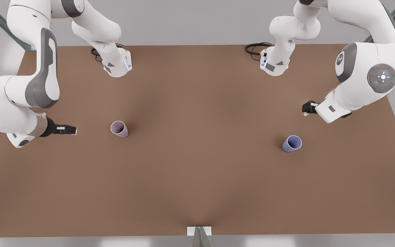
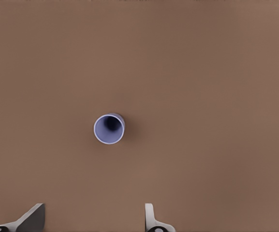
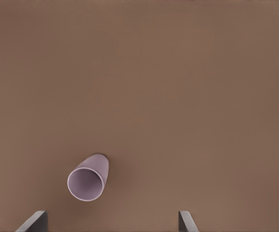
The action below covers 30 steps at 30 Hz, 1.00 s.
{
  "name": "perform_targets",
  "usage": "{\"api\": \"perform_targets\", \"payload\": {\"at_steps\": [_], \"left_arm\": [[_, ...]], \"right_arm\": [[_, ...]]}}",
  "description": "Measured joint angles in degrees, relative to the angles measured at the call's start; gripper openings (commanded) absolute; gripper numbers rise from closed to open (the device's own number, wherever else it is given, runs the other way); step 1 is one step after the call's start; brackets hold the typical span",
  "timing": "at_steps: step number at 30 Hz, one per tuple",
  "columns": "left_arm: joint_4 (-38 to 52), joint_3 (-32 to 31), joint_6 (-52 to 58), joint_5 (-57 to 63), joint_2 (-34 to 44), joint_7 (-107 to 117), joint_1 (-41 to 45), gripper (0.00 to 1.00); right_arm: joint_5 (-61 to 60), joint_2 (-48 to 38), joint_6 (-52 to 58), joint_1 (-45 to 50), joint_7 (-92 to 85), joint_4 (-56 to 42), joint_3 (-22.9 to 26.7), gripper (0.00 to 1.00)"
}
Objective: Stack the cups, with the pink cup at the bottom and the purple cup at the top
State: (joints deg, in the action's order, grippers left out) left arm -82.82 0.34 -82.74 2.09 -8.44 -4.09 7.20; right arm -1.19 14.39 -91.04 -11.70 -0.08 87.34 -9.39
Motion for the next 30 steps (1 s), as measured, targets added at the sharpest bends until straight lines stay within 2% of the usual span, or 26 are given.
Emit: {"api": "perform_targets", "payload": {"at_steps": [6,7,10,12,21,27,30], "left_arm": [[0.06,0.17,-1.68,-0.82,-1.42,-0.61,-0.66,1.0],[0.07,0.12,-1.83,-0.94,-1.4,-0.72,-0.71,1.0],[0.08,-0.18,-1.99,-1.16,-1.21,-1.02,-0.69,1.0],[0.06,-0.37,-1.9,-1.23,-1.14,-1.2,-0.56,1.0],[0.0,-0.42,-1.05,-1.32,-1.14,-1.82,-0.61,1.0],[-0.06,-0.28,-0.44,-1.33,-1.29,-2.09,-0.59,1.0],[-0.06,-0.29,-0.3,-1.33,-1.44,-2.19,-0.64,1.0]], "right_arm": [[0.11,-0.6,-2.26,0.09,-0.03,2.02,0.01,1.0],[0.11,-1.99,-2.98,-0.05,-0.02,5.25,0.02,1.0],[0.11,-14.43,-11.42,1.31,0.22,30.21,-1.04,1.0],[-0.09,-16.83,-16.48,4.61,0.68,37.01,-1.53,1.0],[0.08,-11.0,-27.35,14.78,6.54,40.17,-1.33,1.0],[0.25,-9.64,-29.97,1.49,9.79,42.34,-0.85,1.0],[0.25,-9.4,-30.58,0.43,11.07,42.47,-0.89,1.0]]}}
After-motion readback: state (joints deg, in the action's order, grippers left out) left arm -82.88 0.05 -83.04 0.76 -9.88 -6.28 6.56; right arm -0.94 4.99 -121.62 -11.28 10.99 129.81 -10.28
